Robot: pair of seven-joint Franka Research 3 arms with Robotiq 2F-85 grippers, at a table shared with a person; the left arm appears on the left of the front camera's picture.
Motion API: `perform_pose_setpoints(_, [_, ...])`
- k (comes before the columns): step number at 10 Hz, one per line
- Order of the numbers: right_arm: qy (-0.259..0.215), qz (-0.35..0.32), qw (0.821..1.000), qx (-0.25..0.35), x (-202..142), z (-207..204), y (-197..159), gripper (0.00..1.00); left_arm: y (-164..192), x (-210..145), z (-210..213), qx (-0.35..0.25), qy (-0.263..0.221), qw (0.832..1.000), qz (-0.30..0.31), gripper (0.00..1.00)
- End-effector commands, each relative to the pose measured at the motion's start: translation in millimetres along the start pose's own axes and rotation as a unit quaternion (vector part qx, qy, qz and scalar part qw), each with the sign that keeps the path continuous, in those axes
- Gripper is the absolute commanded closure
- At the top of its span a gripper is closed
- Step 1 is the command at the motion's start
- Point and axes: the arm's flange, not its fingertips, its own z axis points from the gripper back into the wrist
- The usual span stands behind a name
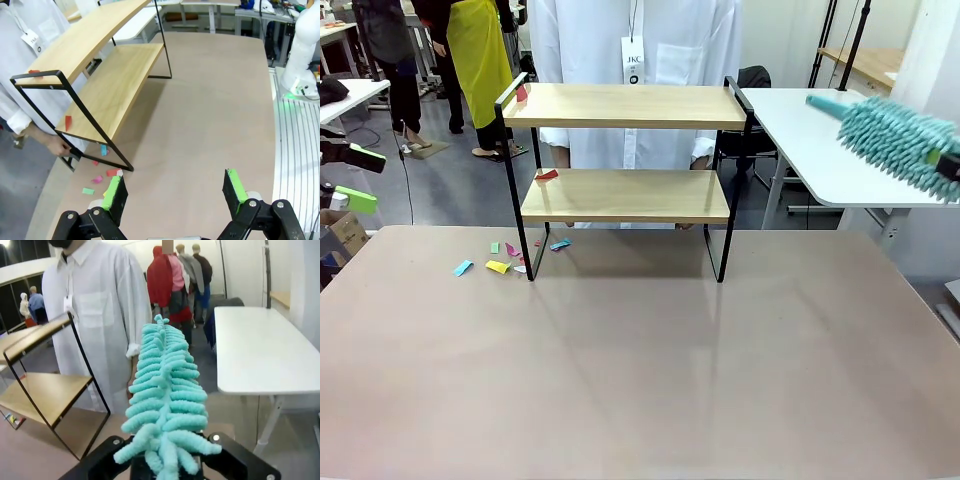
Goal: Clean the shelf.
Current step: Hand the Duster back to the human.
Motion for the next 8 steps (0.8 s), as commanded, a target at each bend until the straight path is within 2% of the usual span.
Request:
perform_pose_setpoints(1, [0.01, 0.009, 1.0, -0.007, -50, 21, 21, 0.83, 2, 0, -2, 0.0, -0.015, 1.0, -0.009, 0.0])
perform_pose_setpoints(3, [0.004, 0.006, 1.0, 0.001, -67, 19, 24, 0.83, 2, 0, -2, 0.0, -0.015, 1.0, -0.009, 0.0])
perform_pose_setpoints(4, [0.026, -0.006, 1.0, 0.007, -25, -12, -2, 0.83, 2, 0, -2, 0.0, -0.015, 1.0, -0.009, 0.0])
perform_pose_setpoints(8, [0.026, -0.006, 1.0, 0.007, -25, -12, -2, 0.83, 2, 0, -2, 0.0, -0.015, 1.0, -0.009, 0.0])
